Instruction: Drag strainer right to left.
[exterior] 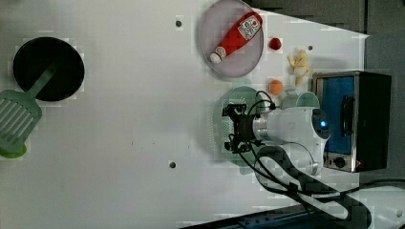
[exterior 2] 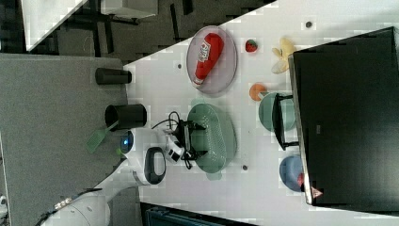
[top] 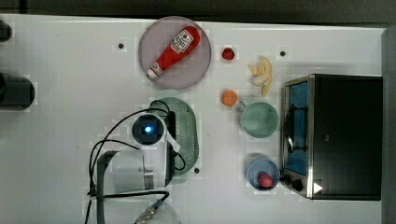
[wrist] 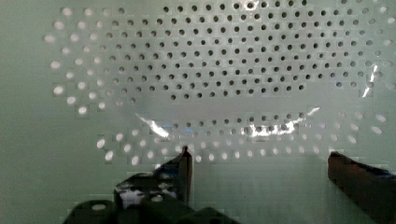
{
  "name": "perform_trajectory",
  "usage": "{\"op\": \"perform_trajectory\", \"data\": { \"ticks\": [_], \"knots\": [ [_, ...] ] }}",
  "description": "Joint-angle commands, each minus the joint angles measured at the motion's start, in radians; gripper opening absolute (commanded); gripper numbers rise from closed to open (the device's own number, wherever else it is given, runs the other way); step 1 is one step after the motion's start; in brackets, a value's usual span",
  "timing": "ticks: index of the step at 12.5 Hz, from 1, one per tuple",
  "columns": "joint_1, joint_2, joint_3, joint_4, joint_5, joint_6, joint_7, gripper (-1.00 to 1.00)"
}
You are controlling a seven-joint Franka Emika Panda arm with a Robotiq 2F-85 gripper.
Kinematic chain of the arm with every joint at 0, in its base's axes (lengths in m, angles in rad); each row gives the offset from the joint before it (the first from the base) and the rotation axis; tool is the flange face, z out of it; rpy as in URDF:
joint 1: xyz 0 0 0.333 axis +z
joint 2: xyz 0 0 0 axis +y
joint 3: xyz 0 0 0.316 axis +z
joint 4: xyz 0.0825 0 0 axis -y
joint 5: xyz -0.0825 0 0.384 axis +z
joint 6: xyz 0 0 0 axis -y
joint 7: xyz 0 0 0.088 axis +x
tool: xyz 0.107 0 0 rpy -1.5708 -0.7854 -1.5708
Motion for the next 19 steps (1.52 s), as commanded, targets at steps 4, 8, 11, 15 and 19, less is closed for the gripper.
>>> {"op": "perform_trajectory", "data": {
  "ticks": [4,8,11,15,19],
  "knots": [
    [0.141,0.049,0.007,0.111,0.093,-0.035,0.090,1.00],
    [0.214,0.101,0.007,0.197,0.105,-0.039,0.220,1.00],
    [0.261,0.148,0.008,0.265,0.106,-0.043,0.242,1.00],
    [0.316,0.202,0.008,0.338,0.113,-0.047,0.267,1.00],
    [0.373,0.232,0.008,0.419,0.119,-0.080,0.336,1.00]
  ]
}}
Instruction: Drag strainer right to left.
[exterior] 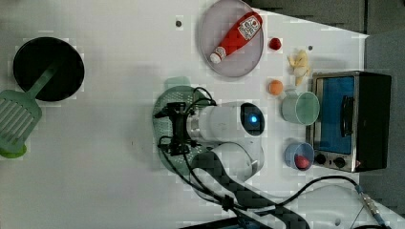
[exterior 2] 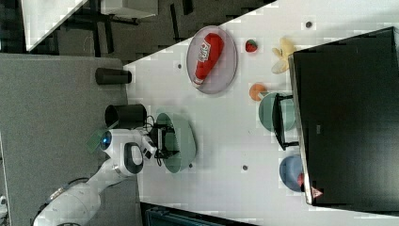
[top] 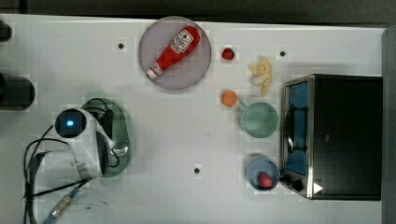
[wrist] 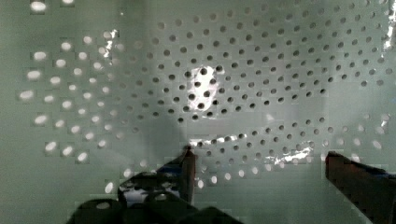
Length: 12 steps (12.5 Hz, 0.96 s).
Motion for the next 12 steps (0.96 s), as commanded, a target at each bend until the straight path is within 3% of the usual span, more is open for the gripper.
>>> {"op": "perform_trajectory", "data": {
  "ticks": [1,9,12],
  "knots": [
    [0.067,0.012,0.008,0.096,0.022,-0.023,0.087,1.00],
    [0.118,0.052,0.005,0.176,0.020,-0.030,0.102,1.00],
    [0.117,-0.047,-0.042,0.149,0.015,-0.091,0.017,1.00]
  ]
}}
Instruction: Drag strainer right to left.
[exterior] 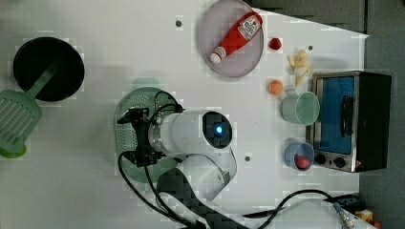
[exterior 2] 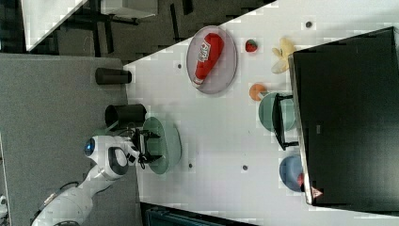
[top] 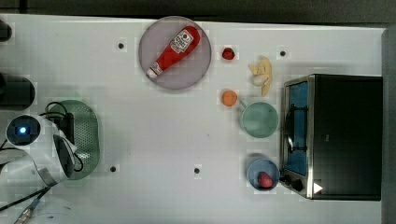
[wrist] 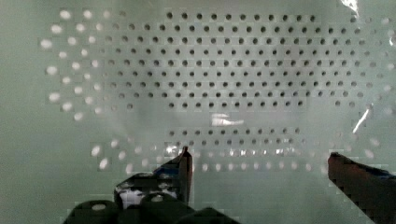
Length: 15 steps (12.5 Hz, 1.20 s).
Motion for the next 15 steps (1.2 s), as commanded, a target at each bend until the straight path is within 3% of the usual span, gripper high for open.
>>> {"op": "perform_trajectory", "data": {
  "ticks": [1,5,11,15],
  "knots": [
    [-0.015,-0.165,-0.080,-0.027,0.017,-0.090,-0.127,1.00],
    [-0.025,-0.431,-0.286,-0.045,-0.023,-0.340,-0.475,1.00],
    [-0.042,-0.743,-0.632,-0.044,-0.354,-0.642,-1.022,1.00],
    [-0.048,-0.888,-0.737,-0.043,-0.415,-0.844,-1.108,1.00]
  ]
}}
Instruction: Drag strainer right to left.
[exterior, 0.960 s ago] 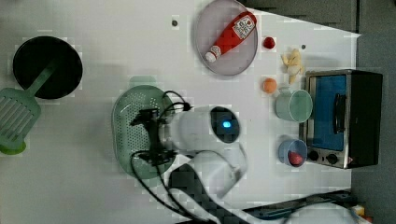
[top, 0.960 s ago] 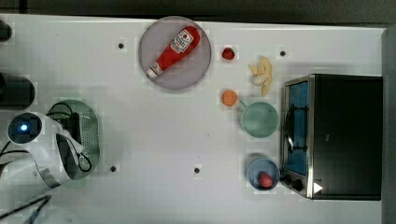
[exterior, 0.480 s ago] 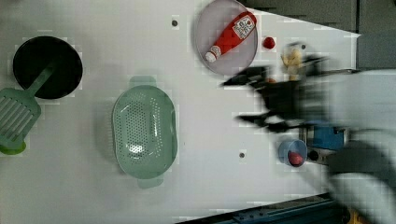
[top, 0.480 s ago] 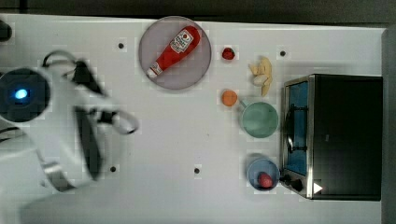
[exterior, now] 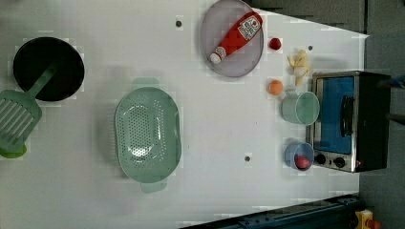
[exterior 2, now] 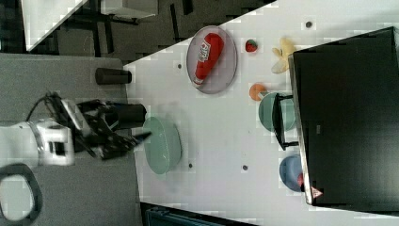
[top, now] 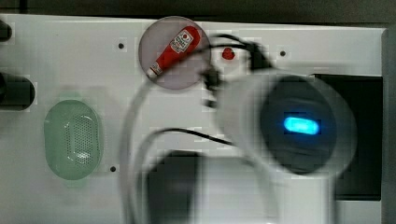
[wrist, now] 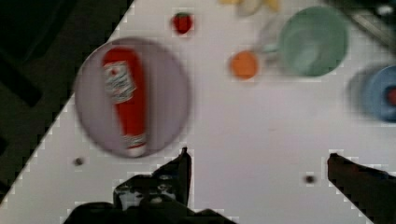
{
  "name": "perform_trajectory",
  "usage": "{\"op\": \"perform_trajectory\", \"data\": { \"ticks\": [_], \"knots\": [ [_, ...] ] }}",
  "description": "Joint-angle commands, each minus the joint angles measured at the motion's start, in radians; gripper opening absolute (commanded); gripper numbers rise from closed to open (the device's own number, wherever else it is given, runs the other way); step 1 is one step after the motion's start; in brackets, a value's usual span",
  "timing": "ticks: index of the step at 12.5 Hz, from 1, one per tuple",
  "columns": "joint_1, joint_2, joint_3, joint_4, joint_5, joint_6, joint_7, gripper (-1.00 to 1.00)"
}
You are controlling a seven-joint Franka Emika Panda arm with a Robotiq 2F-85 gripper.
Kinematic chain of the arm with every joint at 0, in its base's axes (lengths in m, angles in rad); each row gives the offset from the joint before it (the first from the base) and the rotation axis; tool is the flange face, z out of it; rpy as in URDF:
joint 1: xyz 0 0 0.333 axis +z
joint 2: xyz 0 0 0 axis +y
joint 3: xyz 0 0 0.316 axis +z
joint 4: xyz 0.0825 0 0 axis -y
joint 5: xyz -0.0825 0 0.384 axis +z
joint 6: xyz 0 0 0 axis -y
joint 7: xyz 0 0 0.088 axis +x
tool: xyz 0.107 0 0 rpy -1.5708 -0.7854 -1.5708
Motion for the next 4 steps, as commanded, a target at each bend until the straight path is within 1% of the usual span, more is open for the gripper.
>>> {"op": "perform_trajectory", "data": {
  "ticks": [1,3,4],
  "knots": [
    [0.009,-0.020,0.020,-0.035,-0.038,-0.089,-0.128,1.00],
    [0.010,-0.060,0.019,-0.040,-0.134,-0.095,-0.142,1.00],
    [0.010,-0.065,0.019,-0.043,-0.158,-0.095,-0.142,1.00]
  ]
}}
